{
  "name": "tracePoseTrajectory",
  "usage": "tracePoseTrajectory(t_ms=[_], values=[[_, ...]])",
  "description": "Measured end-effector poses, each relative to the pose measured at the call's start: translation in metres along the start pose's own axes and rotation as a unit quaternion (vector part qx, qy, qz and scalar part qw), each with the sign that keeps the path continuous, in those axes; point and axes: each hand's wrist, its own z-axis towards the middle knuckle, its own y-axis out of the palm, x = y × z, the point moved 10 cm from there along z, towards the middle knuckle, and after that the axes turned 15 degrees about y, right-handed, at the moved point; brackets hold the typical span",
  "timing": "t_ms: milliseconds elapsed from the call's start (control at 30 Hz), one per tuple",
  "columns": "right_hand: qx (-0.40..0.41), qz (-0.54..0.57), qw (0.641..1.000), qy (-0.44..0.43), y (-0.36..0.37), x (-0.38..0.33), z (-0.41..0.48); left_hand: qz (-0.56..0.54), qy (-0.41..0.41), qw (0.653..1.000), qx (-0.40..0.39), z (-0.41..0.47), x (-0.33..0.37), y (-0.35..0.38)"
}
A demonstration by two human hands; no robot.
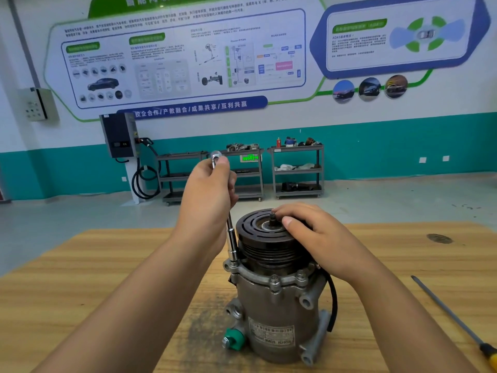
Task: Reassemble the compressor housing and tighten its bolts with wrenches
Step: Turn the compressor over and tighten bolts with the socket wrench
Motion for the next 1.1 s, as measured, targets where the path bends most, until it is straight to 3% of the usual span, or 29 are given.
tracePoseTrajectory(t_ms=[1100], values=[[0.000,0.001,1.000,-0.002,0.000,0.001,0.000,0.042,0.025,0.999,-0.005,0.007,-0.011,0.001]])
